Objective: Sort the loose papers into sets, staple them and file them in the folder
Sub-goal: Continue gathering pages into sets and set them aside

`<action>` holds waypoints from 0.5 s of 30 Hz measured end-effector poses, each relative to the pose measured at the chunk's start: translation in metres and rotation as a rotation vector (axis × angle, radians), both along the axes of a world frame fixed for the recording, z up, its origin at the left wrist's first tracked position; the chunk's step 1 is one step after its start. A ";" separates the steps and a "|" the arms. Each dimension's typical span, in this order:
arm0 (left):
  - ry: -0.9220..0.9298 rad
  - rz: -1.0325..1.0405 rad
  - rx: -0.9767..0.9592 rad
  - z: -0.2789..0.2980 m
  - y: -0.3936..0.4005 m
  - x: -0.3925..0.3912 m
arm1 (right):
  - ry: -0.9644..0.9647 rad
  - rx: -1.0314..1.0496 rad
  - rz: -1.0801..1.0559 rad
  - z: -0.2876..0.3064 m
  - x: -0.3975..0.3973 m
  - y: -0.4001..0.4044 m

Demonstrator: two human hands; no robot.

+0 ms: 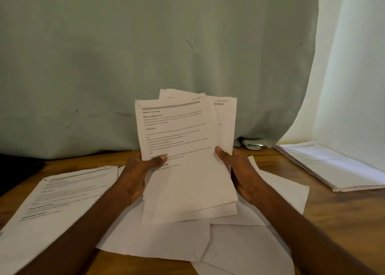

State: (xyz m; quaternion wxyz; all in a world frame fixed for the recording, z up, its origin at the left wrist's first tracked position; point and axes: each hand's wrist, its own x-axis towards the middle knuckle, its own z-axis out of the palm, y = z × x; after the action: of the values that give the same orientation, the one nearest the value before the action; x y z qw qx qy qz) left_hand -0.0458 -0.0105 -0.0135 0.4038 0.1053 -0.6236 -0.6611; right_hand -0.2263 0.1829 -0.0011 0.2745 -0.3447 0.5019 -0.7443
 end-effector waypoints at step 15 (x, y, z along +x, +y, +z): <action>0.166 -0.011 -0.100 0.020 0.007 0.011 | 0.307 -0.074 -0.105 0.002 0.024 -0.001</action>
State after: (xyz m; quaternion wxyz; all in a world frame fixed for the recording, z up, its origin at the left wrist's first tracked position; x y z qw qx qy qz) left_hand -0.0346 -0.0031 0.0061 0.4553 0.0260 -0.6208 -0.6377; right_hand -0.2023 0.1824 0.0008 0.1423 -0.4375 0.5278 -0.7140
